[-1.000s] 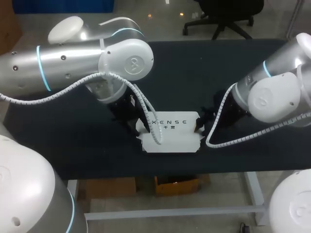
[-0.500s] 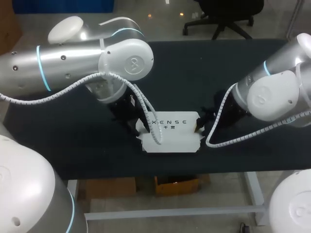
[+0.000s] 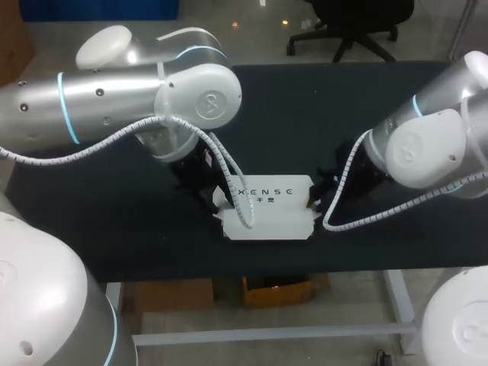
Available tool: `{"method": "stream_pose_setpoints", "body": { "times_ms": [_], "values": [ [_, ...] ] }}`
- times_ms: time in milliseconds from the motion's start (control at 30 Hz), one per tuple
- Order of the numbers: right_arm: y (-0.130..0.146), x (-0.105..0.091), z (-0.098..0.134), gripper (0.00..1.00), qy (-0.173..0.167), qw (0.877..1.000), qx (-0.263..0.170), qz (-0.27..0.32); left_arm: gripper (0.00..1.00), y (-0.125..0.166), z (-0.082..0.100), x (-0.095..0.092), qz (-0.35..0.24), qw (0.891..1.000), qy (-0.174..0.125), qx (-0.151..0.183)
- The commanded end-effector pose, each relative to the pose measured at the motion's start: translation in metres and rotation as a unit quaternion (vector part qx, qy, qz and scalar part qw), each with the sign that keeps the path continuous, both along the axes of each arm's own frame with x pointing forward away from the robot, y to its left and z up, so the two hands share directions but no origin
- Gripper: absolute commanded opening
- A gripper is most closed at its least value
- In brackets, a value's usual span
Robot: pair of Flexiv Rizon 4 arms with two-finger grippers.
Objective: Assemble the packaging by folding the flat box into shape, placing the metal phone stand inside, and closing the box properly
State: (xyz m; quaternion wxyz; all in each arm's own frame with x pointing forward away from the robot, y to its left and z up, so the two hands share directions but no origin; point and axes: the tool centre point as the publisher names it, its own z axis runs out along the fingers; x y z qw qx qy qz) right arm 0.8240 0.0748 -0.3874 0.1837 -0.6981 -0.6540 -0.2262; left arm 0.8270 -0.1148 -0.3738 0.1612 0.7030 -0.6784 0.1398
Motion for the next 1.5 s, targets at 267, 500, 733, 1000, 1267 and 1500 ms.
{"method": "stream_pose_setpoints", "body": {
  "times_ms": [267, 500, 733, 1000, 1267, 1500],
  "values": [
    [-0.0009, 0.0011, -0.0022, 0.37, -0.022, 1.000, 0.006, -0.001, 0.49, -0.0021, -0.0037, -0.0021, -0.002, 1.000, -0.019, -0.002],
    [-0.0007, 0.0010, -0.0045, 0.36, -0.024, 1.000, 0.016, -0.001, 0.49, -0.0021, -0.0049, -0.0023, -0.002, 1.000, -0.025, -0.005],
    [-0.0034, 0.0018, -0.0066, 0.35, -0.016, 0.999, 0.034, 0.000, 0.50, -0.0025, -0.0077, -0.0026, -0.003, 1.000, -0.030, -0.009],
    [-0.0055, 0.0014, -0.0086, 0.35, -0.014, 0.998, 0.054, -0.005, 0.51, -0.0025, -0.0119, -0.0033, -0.005, 0.999, -0.037, -0.025],
    [-0.0077, -0.0013, -0.0065, 0.35, -0.027, 0.996, 0.079, -0.013, 0.56, -0.0015, -0.0122, -0.0052, -0.008, 0.998, -0.048, -0.046],
    [-0.0061, -0.0026, -0.0038, 0.35, -0.032, 0.995, 0.090, -0.016, 0.54, -0.0003, -0.0114, -0.0064, -0.006, 0.997, -0.052, -0.059]
  ]
}}
